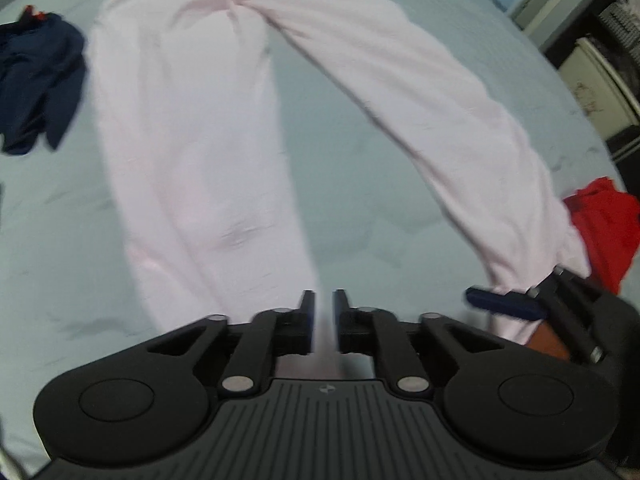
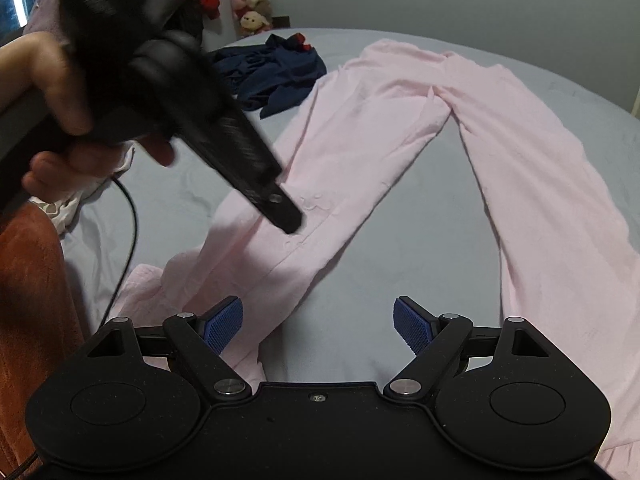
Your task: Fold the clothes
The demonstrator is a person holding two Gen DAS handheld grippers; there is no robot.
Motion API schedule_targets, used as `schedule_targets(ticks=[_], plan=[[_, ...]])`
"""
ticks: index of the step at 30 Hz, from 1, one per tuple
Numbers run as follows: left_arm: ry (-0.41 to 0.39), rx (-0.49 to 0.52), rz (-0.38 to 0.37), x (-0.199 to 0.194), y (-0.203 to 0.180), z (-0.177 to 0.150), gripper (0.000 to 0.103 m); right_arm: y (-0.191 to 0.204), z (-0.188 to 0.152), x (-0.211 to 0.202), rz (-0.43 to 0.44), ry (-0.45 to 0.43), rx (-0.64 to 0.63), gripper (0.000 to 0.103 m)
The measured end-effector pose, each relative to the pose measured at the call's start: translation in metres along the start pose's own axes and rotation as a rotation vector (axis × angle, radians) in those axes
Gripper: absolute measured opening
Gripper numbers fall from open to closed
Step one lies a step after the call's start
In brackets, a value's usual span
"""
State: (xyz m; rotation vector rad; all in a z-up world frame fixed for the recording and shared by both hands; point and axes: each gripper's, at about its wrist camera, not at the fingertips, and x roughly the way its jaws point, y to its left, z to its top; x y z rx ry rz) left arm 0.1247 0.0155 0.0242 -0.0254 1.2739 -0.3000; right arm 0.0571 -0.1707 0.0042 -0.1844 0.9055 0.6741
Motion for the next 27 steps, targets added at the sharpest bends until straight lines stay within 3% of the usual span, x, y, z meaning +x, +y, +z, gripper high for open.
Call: schedule_targets(ticks=[4, 9, 11, 12, 15, 22, 27], plan=[[0.015, -0.055, 0.059, -0.008, 0.015, -0.025, 0.033, 0.003, 0.004, 0.009, 0.016, 0.01, 0.004, 0.082], [0.034, -0.08, 0.057, -0.007, 0.017, -0.052, 0.034, 0.012, 0.006, 0.02, 0.028, 0.026, -0.012, 0.082], [0.044, -0.072, 0.054, -0.003, 0.017, -0.056, 0.026, 0.015, 0.006, 0.023, 0.028, 0.034, -0.015, 0.082], [0.049, -0.071, 0.047, -0.001, 0.018, -0.058, 0.013, 0.016, 0.006, 0.024, 0.025, 0.038, -0.015, 0.082], [0.039, -0.061, 0.05, -0.001, 0.018, -0.062, 0.004, 0.018, 0.006, 0.024, 0.017, 0.046, -0.013, 0.083], [-0.006, -0.045, 0.009, -0.011, 0.005, -0.055, 0.001, 0.021, 0.008, 0.021, 0.012, 0.047, -0.018, 0.083], [-0.037, -0.014, -0.062, -0.016, -0.012, -0.037, 0.001, 0.018, 0.006, 0.016, -0.006, 0.054, -0.012, 0.083]])
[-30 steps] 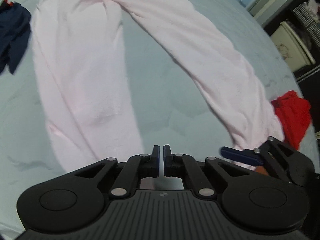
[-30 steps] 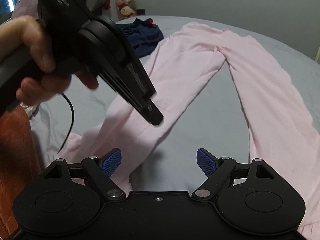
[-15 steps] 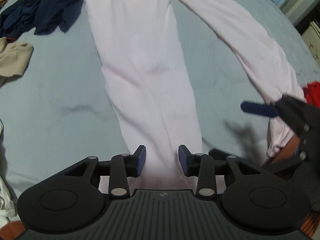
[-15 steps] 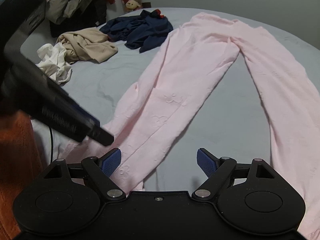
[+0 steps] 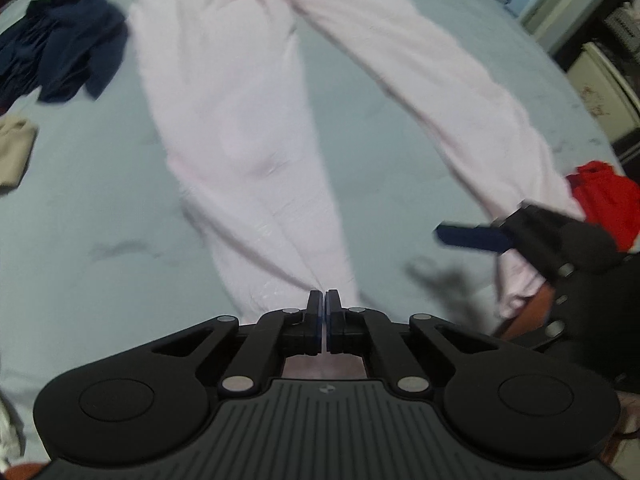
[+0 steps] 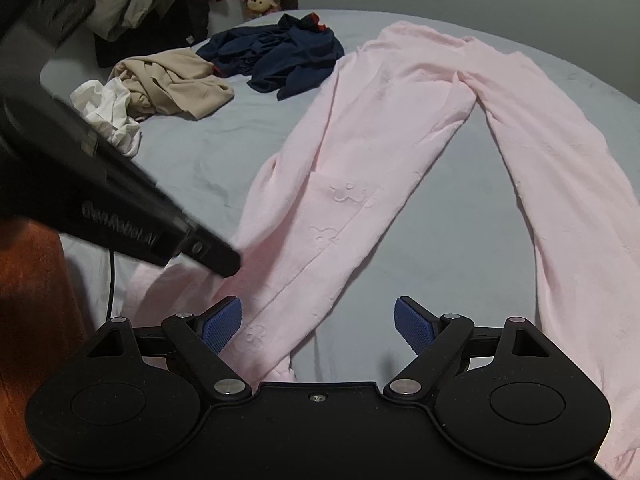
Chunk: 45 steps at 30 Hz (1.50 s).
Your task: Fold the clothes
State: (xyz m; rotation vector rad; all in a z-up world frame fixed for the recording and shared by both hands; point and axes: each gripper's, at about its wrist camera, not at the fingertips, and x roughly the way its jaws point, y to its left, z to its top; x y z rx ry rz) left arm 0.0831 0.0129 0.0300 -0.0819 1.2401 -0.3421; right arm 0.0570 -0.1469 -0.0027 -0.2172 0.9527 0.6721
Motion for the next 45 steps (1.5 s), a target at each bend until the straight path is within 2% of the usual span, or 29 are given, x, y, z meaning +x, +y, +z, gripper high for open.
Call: schedule_targets(ticks=[8, 16, 23, 24, 25, 26, 27, 28, 30, 31, 33, 34, 40, 45], plan=[[0.0, 0.052, -0.056, 0.017, -0.027, 0.029, 0.001, -0.022, -0.006, -0.02, -0.037, -0.002, 0.064, 0.083], [0.03, 0.035, -0.078, 0.037, -0.023, 0.033, 0.001, -0.035, -0.004, -0.03, 0.093, -0.014, 0.204, 0.083], [0.015, 0.028, -0.093, 0.029, -0.018, 0.035, 0.001, -0.028, 0.002, 0.0, 0.167, 0.026, 0.244, 0.082], [0.014, 0.029, -0.094, 0.028, -0.017, 0.035, 0.001, -0.027, 0.002, 0.006, 0.174, 0.038, 0.247, 0.077], [0.014, 0.03, -0.095, 0.027, -0.016, 0.036, 0.001, -0.026, 0.002, 0.007, 0.179, 0.043, 0.246, 0.059], [0.013, 0.031, -0.096, 0.027, -0.015, 0.036, 0.001, -0.026, 0.002, 0.007, 0.184, 0.047, 0.243, 0.045], [0.012, 0.032, -0.096, 0.026, -0.014, 0.036, 0.001, -0.025, 0.002, 0.007, 0.19, 0.051, 0.24, 0.023], [0.012, 0.033, -0.097, 0.025, -0.013, 0.037, 0.001, -0.025, 0.002, 0.007, 0.195, 0.055, 0.237, 0.015], [0.023, 0.039, -0.098, 0.027, -0.009, 0.038, 0.002, -0.024, 0.003, 0.007, 0.205, 0.062, 0.231, 0.01], [0.026, 0.041, -0.097, 0.027, -0.008, 0.039, 0.009, -0.024, 0.003, 0.007, 0.21, 0.066, 0.229, 0.006], [0.023, 0.049, -0.085, 0.025, 0.0, 0.044, 0.021, -0.023, 0.003, 0.007, 0.221, 0.074, 0.223, 0.005], [0.015, 0.045, -0.08, 0.022, 0.006, 0.048, 0.024, -0.023, 0.003, 0.007, 0.226, 0.078, 0.22, 0.005], [-0.049, -0.032, -0.077, -0.001, 0.058, 0.09, 0.029, -0.023, 0.005, 0.008, 0.254, 0.097, 0.212, 0.004], [-0.074, -0.075, -0.014, -0.012, 0.106, 0.146, 0.03, -0.028, 0.009, 0.01, 0.268, 0.095, 0.226, 0.003]])
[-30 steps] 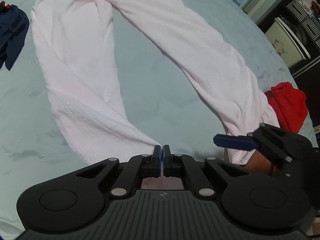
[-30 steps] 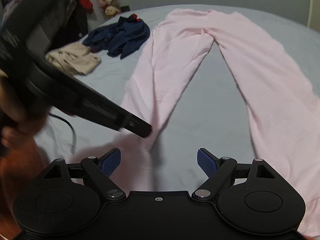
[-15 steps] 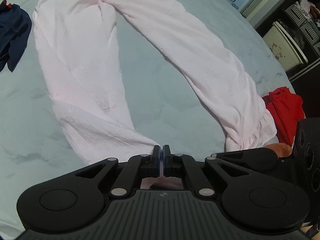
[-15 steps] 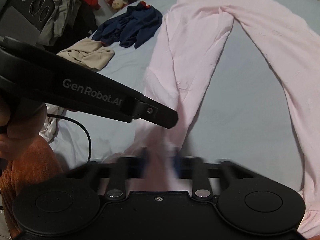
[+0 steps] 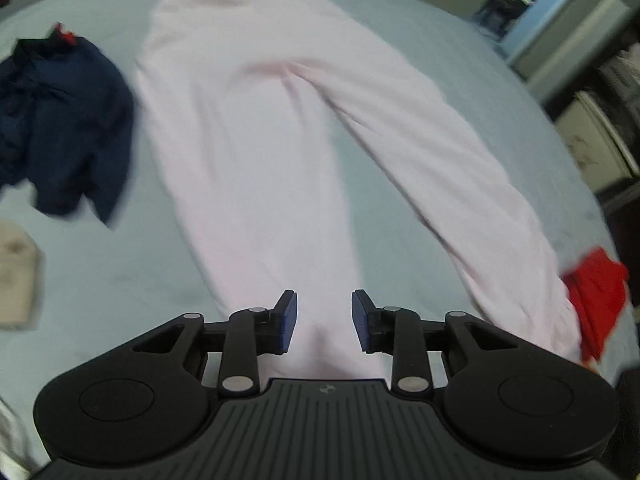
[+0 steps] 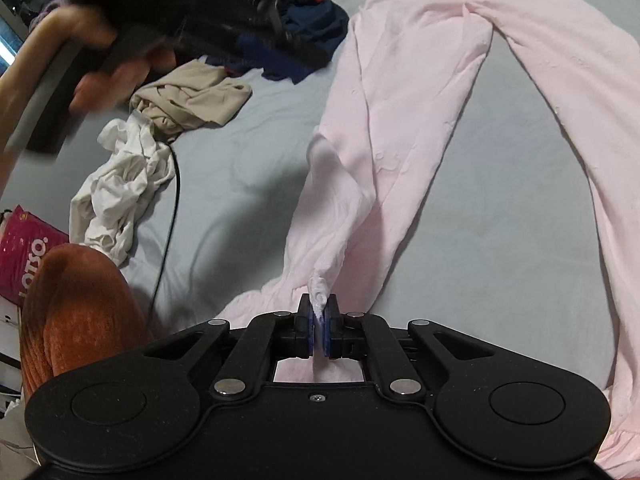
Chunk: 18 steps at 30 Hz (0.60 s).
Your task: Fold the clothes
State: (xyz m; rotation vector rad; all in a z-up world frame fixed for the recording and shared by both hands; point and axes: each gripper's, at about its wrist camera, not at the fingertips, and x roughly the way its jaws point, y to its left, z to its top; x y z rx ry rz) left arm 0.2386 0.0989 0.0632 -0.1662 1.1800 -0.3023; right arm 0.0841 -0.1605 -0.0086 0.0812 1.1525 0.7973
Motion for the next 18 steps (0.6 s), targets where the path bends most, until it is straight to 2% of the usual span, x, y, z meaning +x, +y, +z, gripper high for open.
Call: schedule_targets(ticks=[3, 4, 7, 10, 16, 18], plan=[[-0.035, -0.04, 0.008, 0.0, 0.03, 0.04, 0.031, -0.004, 0.005, 0.002, -0.019, 0.016, 0.012, 0.002], [-0.04, -0.045, 0.017, 0.0, 0.038, 0.051, 0.035, -0.004, 0.006, 0.003, -0.031, 0.019, 0.015, 0.001], [-0.062, -0.027, 0.068, 0.009, 0.063, 0.096, 0.038, -0.009, 0.008, 0.006, -0.07, 0.043, 0.031, 0.001], [-0.082, -0.017, 0.092, 0.023, 0.087, 0.139, 0.039, -0.012, 0.009, 0.012, -0.069, 0.079, 0.05, 0.001], [-0.082, -0.061, 0.064, 0.06, 0.142, 0.208, 0.039, -0.02, 0.017, 0.022, -0.107, 0.121, 0.09, 0.001], [-0.076, -0.057, 0.079, 0.074, 0.159, 0.229, 0.04, -0.022, 0.019, 0.024, -0.125, 0.125, 0.097, 0.001]])
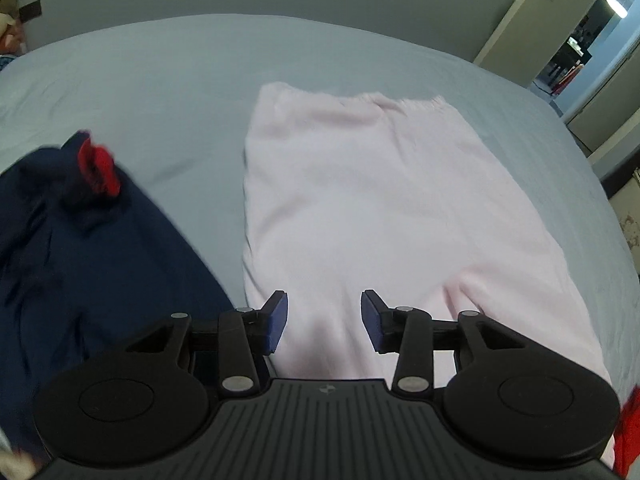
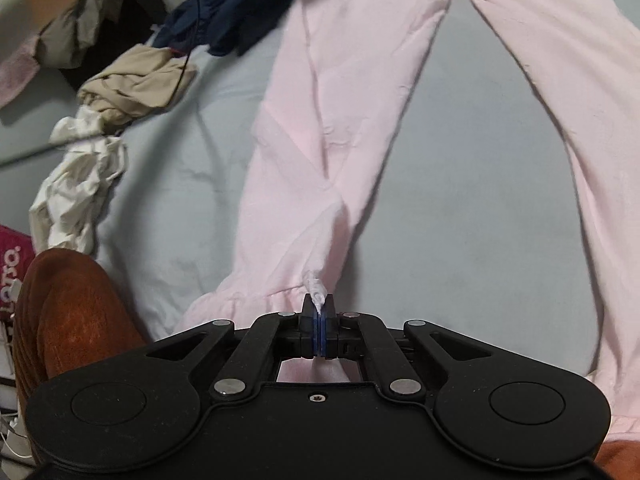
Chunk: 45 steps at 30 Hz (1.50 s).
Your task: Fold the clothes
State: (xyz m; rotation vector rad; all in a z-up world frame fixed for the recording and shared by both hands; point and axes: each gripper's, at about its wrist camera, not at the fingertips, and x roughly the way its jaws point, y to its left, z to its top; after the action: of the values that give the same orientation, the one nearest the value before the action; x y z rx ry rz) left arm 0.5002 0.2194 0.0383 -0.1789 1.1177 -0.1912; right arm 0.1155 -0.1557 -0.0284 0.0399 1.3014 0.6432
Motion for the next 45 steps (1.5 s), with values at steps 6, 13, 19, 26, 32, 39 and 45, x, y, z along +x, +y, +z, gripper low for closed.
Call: schedule_targets(ticks=[6, 13, 19, 26, 32, 39, 45], plan=[[-0.009, -0.034, 0.015, 0.044, 0.035, 0.046, 0.042, -0.006, 0.012, -0.001, -0.054, -0.016, 0.065, 0.001], [-0.049, -0.133, -0.05, 0.085, 0.057, 0.087, 0.046, -0.006, 0.006, 0.003, -0.065, 0.04, 0.128, 0.001], [-0.064, -0.189, -0.072, 0.115, 0.062, 0.096, 0.014, -0.015, 0.006, -0.009, -0.059, 0.041, 0.179, 0.001], [-0.072, -0.095, -0.024, 0.12, 0.044, 0.091, 0.0, -0.015, 0.007, -0.021, -0.012, -0.004, 0.181, 0.001], [-0.11, -0.104, 0.013, 0.097, 0.042, 0.101, 0.0, -0.016, 0.005, -0.04, 0.048, -0.052, 0.211, 0.001], [-0.159, -0.071, 0.05, 0.055, 0.002, 0.118, 0.0, -0.029, 0.003, -0.095, 0.076, -0.185, 0.275, 0.001], [-0.207, -0.051, 0.081, 0.033, -0.038, 0.134, 0.0, -0.056, 0.002, -0.15, -0.032, -0.281, 0.288, 0.001]])
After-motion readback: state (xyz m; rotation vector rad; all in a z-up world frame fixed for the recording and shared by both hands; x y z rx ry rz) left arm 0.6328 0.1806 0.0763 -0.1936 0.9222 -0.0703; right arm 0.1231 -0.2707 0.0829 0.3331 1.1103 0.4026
